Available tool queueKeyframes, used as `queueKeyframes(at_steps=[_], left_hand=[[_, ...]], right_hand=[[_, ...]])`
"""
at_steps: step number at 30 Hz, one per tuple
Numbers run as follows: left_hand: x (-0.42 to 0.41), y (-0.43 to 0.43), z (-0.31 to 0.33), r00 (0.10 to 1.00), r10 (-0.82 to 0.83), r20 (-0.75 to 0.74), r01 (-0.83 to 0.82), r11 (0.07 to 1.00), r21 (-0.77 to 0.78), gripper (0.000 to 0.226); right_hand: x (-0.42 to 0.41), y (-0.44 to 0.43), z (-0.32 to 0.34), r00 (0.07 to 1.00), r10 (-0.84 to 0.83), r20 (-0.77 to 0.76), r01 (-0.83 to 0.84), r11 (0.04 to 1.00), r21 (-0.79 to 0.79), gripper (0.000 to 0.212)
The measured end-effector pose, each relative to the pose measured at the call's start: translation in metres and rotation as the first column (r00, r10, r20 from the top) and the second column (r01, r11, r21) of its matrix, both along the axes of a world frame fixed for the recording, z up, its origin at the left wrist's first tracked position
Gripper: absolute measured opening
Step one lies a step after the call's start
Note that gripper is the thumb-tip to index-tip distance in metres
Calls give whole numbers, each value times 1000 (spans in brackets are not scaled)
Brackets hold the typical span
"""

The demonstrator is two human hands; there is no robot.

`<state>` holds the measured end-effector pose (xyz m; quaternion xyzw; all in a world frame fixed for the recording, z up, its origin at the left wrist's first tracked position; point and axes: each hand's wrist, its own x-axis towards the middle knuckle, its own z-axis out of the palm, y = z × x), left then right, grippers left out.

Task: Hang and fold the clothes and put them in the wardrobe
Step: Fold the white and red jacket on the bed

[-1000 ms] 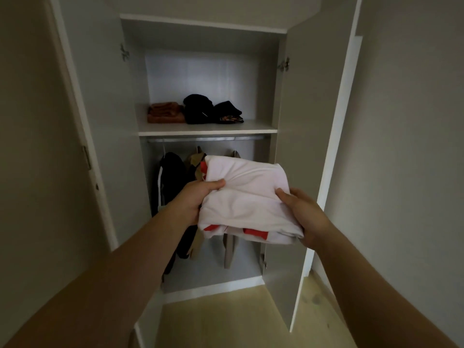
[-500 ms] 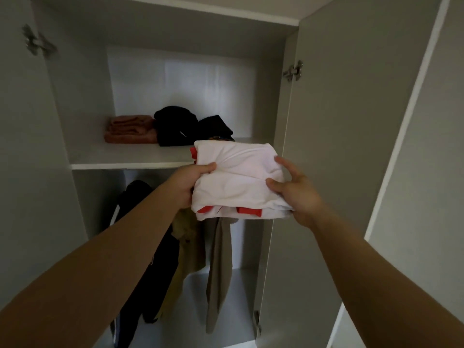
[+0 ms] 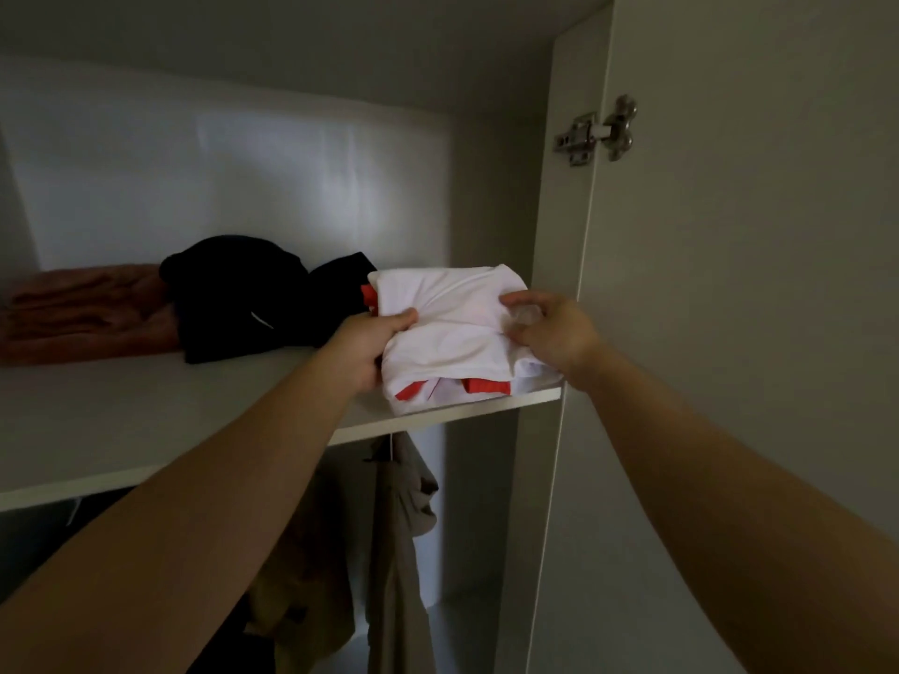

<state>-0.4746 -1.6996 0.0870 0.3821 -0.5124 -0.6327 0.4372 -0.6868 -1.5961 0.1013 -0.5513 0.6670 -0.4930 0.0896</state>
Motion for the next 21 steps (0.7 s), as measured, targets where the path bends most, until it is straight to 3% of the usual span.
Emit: queueKeyframes(at_steps=[2,4,6,9,11,17,21], left_hand=[[-19,-34,-12,982,88,168,-70,991,-112,56],[-29,-47,-25,872,209,443,-76,951,-299,85],[-35,-58,-33,758,295,582,14,884,-467,102],[-45,-70,-43,639,289,713,253,796,-550,68],[-50,-74,-45,568,290,770,335,773,-539,54],[-49,-84,-54,641,276,716,263,797,-544,61],[-47,-75,-51,684,366,631,135,787,-602,61]], right_hand=[[-10,-34,-3,974,-60,-219,86,990,112,34],[-9,-46,-13,830,-140,-540,299,929,219,40],[0,-58,-27,700,-196,-687,410,898,161,40],[10,-73,-42,803,-91,-589,308,910,279,40],[6,-77,-47,805,-43,-591,299,890,343,48],[-13,-73,-62,825,-81,-560,237,948,212,39],[-11,-71,-55,823,-119,-556,235,962,142,39]])
